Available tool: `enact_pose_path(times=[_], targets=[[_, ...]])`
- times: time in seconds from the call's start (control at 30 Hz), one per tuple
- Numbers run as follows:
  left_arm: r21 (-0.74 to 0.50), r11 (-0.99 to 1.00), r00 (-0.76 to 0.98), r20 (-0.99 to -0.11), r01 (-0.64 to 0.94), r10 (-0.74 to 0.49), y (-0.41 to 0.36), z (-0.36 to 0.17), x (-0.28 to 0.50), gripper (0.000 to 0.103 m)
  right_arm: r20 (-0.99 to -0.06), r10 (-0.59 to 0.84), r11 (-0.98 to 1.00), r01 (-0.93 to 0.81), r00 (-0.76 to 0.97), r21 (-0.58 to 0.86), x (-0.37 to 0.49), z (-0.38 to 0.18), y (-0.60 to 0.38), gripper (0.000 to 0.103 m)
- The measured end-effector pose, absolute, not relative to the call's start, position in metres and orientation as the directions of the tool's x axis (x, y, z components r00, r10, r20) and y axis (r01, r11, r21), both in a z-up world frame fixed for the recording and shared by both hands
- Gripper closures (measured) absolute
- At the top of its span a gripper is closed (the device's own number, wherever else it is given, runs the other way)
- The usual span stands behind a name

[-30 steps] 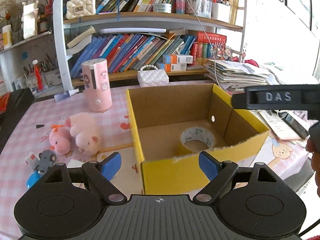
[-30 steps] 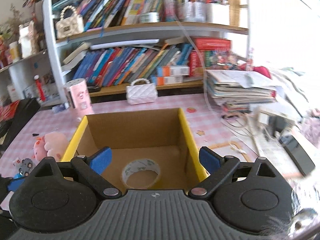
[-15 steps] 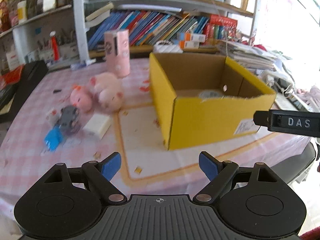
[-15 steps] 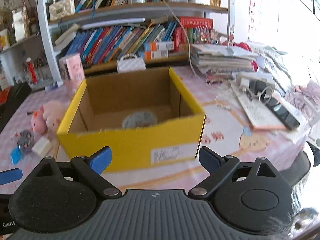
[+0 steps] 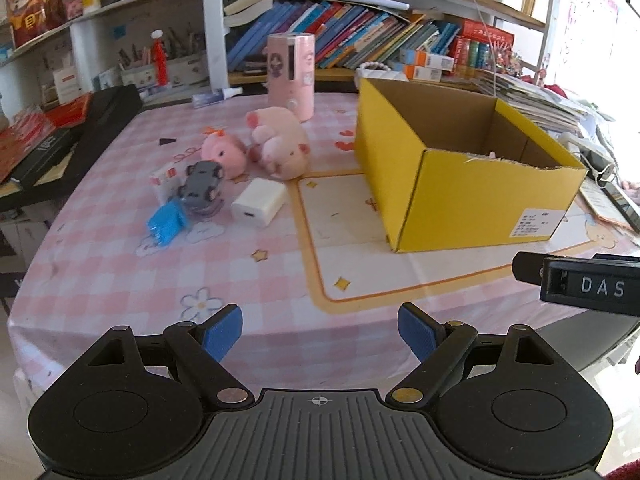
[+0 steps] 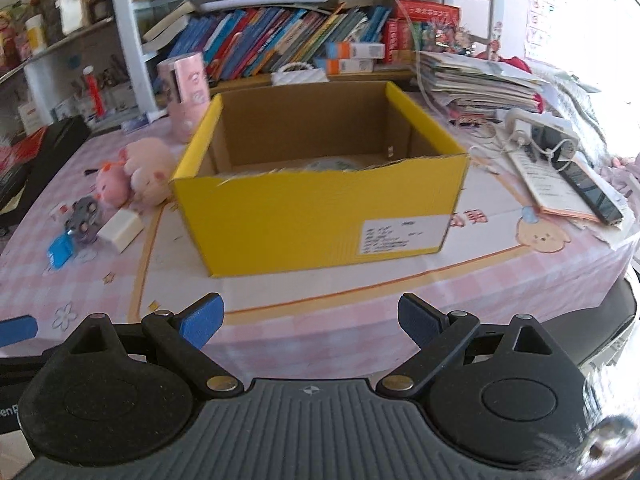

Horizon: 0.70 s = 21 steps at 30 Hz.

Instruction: Organize objects

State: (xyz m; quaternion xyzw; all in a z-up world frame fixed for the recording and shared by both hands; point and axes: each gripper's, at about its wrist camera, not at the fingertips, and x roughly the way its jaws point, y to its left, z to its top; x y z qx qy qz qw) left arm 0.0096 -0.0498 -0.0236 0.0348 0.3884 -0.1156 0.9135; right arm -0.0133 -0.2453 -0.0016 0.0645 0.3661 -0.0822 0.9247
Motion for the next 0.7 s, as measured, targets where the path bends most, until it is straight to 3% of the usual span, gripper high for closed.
enact_pose_path(times=[0.7], targets=[[-0.018,0.992,0.698,-0.709,0.127,-0.102,0.006,-0.021,-0.012,0.016,-0.689,0.017,0.999,0.022,0.725,0.047,-0.015,-0.002,-0.178,0.009]])
